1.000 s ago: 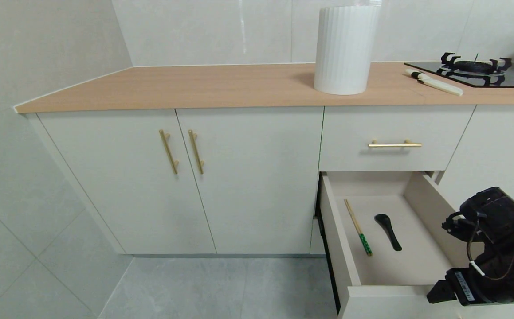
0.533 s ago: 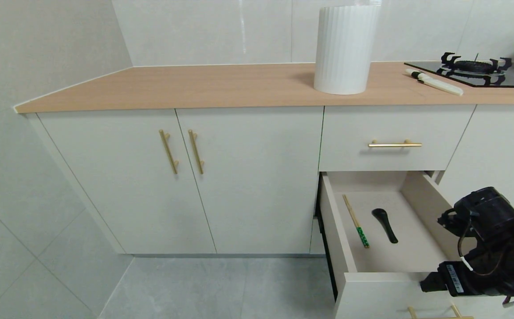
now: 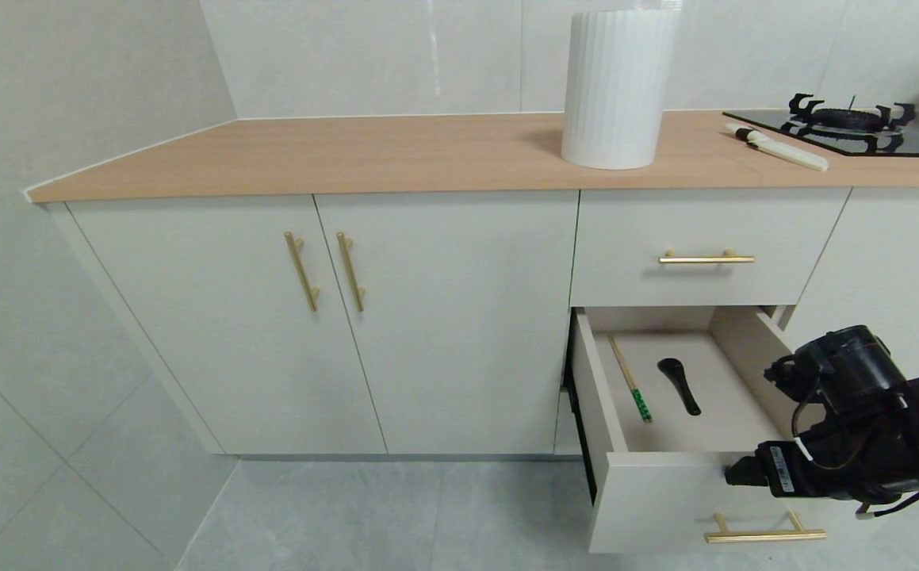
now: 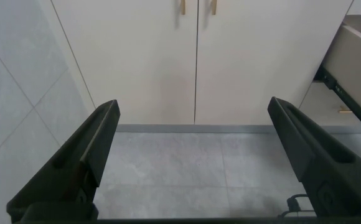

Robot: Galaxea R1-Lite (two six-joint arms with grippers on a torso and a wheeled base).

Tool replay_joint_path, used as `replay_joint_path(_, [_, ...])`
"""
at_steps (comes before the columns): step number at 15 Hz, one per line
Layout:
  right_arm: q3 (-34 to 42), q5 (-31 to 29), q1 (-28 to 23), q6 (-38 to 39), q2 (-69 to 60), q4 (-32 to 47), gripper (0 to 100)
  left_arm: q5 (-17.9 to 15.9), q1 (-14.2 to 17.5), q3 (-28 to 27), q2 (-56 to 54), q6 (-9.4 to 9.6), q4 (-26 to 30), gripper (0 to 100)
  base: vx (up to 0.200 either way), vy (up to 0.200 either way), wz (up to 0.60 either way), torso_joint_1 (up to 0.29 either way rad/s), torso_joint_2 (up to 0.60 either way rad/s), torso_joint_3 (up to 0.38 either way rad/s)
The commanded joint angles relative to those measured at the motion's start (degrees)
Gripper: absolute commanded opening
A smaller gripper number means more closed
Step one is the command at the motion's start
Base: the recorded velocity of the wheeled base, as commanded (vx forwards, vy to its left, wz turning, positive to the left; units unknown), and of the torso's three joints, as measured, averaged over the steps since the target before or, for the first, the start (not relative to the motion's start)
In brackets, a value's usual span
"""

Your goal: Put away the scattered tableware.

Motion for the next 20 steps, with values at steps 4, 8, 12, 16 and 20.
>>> replay_joint_path(4, [-0.2,-0.8,-0.7,-0.4,5.7,-10.4,100,0.0,0.1,0.0,0.1,0.00,0.0,100,0.000,0.000,0.00,0.000,0.00,0.000])
replay_joint_path(8, [-0.4,-0.8,-1.4,-2.6,11.1,-22.0,100,0.0,0.0,0.0,0.1,0.00,0.0,100,0.000,0.000,0.00,0.000,0.00,0.000])
replay_joint_path(12, [-0.8,-0.8,-3.2,-5.2,17.7,-34.7,100,0.0,0.1,0.0,0.1,0.00,0.0,100,0.000,0.000,0.00,0.000,0.00,0.000])
replay_joint_path(16, [-3.5,-0.8,-4.5,-7.7,23.1,-44.7,100,0.0,0.0,0.0,0.1,0.00,0.0,100,0.000,0.000,0.00,0.000,0.00,0.000])
replay_joint_path(20, [-10.2,-0.8,-6.2,-8.4,26.1,-44.7,100,0.0,0.0,0.0,0.1,0.00,0.0,100,0.000,0.000,0.00,0.000,0.00,0.000])
